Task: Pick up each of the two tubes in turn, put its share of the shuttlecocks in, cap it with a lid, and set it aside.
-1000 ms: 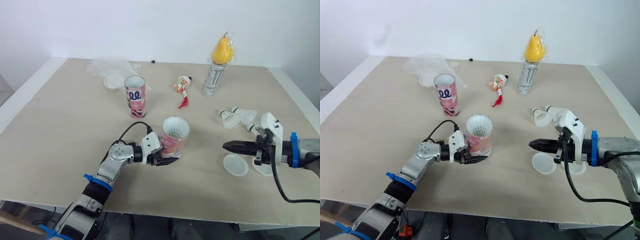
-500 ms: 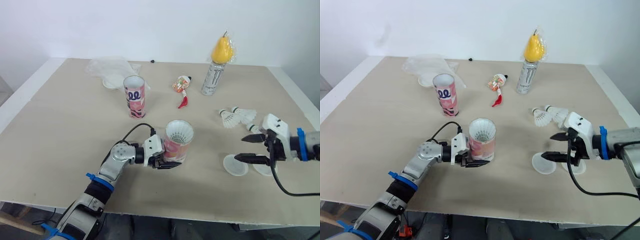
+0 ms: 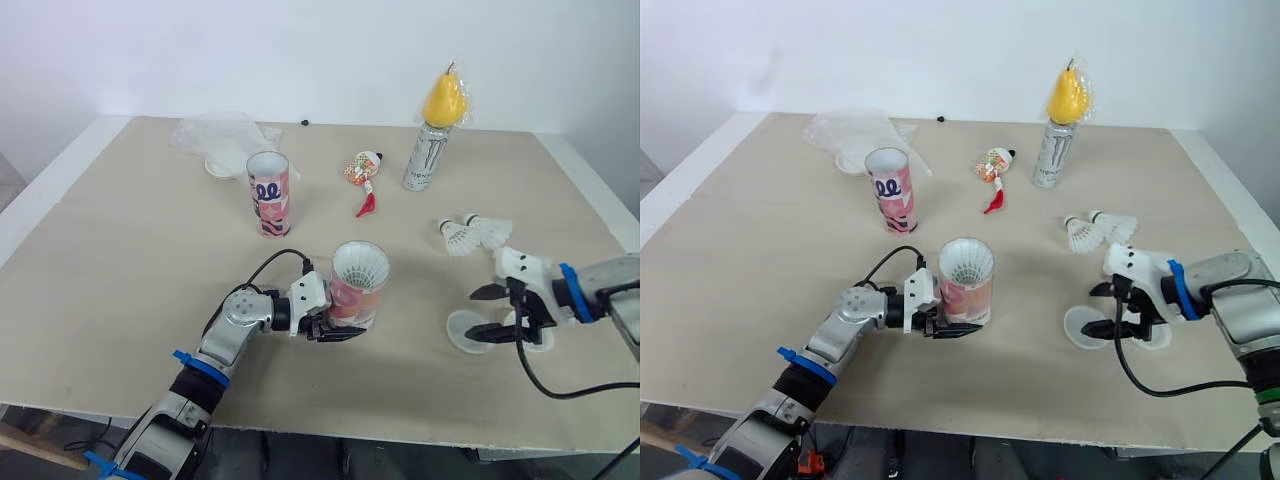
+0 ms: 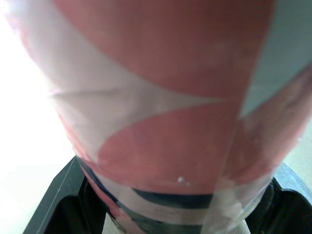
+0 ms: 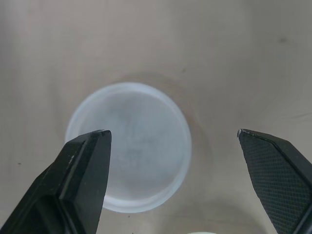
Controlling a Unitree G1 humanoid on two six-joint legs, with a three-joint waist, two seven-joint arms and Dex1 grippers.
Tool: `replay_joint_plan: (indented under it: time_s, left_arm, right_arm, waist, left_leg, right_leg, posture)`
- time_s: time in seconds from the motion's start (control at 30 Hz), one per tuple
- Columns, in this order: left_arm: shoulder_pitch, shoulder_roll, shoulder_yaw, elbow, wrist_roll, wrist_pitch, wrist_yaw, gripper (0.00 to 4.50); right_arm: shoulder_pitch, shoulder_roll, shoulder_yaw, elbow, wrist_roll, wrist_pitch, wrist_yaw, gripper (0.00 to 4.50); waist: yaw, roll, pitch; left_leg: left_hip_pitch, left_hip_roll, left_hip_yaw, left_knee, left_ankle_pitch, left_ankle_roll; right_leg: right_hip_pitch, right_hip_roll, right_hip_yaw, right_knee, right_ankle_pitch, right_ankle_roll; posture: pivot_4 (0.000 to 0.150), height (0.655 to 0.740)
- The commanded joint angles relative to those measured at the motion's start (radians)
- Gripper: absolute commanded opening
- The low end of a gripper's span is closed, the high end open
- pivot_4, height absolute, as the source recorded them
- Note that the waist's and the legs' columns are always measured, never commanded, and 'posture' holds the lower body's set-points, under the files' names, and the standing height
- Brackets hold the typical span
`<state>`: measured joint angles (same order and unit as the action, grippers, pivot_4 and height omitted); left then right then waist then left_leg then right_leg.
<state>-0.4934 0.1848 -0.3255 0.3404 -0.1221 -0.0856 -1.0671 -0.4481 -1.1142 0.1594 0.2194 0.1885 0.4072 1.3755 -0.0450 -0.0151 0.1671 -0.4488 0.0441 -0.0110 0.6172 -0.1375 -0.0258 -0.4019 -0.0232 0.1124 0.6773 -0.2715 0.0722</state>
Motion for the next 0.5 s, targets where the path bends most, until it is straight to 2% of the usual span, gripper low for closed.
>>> replay_joint_plan:
  time_s: [0.03, 0.07, 0.2, 0.23, 0.27, 0.4, 0.43, 0.47, 0.5]
  left_arm:
    - [0.01, 0.003, -0.017, -0.012, 0.017, 0.002, 0.008, 3.04]
    - [0.008, 0.002, -0.016, -0.01, 0.019, 0.001, 0.01, 3.04]
    - [0.005, 0.002, -0.017, -0.008, 0.02, 0.002, 0.016, 3.04]
    - [0.006, 0.003, -0.018, -0.009, 0.021, 0.002, 0.018, 3.04]
    - [0.007, 0.003, -0.018, -0.01, 0.022, 0.002, 0.019, 3.04]
    - [0.009, 0.005, -0.02, -0.011, 0.025, 0.004, 0.024, 3.04]
    - [0.009, 0.006, -0.02, -0.012, 0.025, 0.005, 0.025, 3.04]
    - [0.011, 0.007, -0.02, -0.012, 0.026, 0.005, 0.027, 3.04]
    - [0.013, 0.008, -0.021, -0.013, 0.027, 0.006, 0.028, 3.04]
  right_arm:
    - [-0.039, 0.005, 0.008, 0.029, -0.037, -0.05, 0.021, 4.43]
    - [-0.046, 0.013, 0.012, 0.039, -0.043, -0.059, 0.023, 4.43]
    - [-0.069, 0.03, 0.018, 0.067, -0.058, -0.09, 0.037, 3.4]
    - [-0.072, 0.031, 0.02, 0.072, -0.065, -0.101, 0.043, 2.61]
    - [-0.074, 0.033, 0.022, 0.077, -0.07, -0.112, 0.046, 2.36]
    - [-0.075, 0.032, 0.026, 0.095, -0.089, -0.142, 0.064, 0.69]
    - [-0.069, 0.03, 0.025, 0.096, -0.092, -0.152, 0.067, 0.51]
    - [-0.062, 0.029, 0.023, 0.095, -0.093, -0.16, 0.07, 0.1]
    - [-0.055, 0.027, 0.022, 0.094, -0.094, -0.167, 0.074, 0.04]
  waist:
    - [0.0, 0.0, 0.0]
    - [0.0, 0.0, 0.0]
    - [0.0, 0.0, 0.0]
    - [0.0, 0.0, 0.0]
    - [0.0, 0.0, 0.0]
    - [0.0, 0.0, 0.0]
    - [0.0, 0.0, 0.0]
    - [0.0, 0.0, 0.0]
    - [0.0, 0.0, 0.0]
  left_leg:
    - [0.0, 0.0, 0.0, 0.0, 0.0, 0.0]
    - [0.0, 0.0, 0.0, 0.0, 0.0, 0.0]
    - [0.0, 0.0, 0.0, 0.0, 0.0, 0.0]
    - [0.0, 0.0, 0.0, 0.0, 0.0, 0.0]
    - [0.0, 0.0, 0.0, 0.0, 0.0, 0.0]
    - [0.0, 0.0, 0.0, 0.0, 0.0, 0.0]
    - [0.0, 0.0, 0.0, 0.0, 0.0, 0.0]
    - [0.0, 0.0, 0.0, 0.0, 0.0, 0.0]
    - [0.001, 0.0, 0.0, 0.0, 0.0, 0.0]
  right_leg:
    - [0.0, 0.0, 0.0, 0.0, 0.0, 0.0]
    - [0.0, 0.0, 0.0, 0.0, 0.0, 0.0]
    - [0.0, 0.0, 0.0, 0.0, 0.0, 0.0]
    - [0.0, 0.0, 0.0, 0.0, 0.0, 0.0]
    - [0.0, 0.0, 0.0, 0.0, 0.0, 0.0]
    - [0.001, 0.0, 0.0, 0.0, 0.0, 0.0]
    - [0.001, 0.0, 0.0, 0.0, 0.0, 0.0]
    - [0.001, 0.0, 0.0, 0.0, 0.0, 0.0]
    - [0.001, 0.0, 0.0, 0.0, 0.0, 0.0]
  posture:
    - [0.15, 0.74]
    - [0.15, 0.74]
    - [0.15, 0.74]
    - [0.15, 0.74]
    - [0.15, 0.74]
    - [0.15, 0.74]
    - [0.15, 0.74]
    - [0.15, 0.74]
    - [0.15, 0.74]
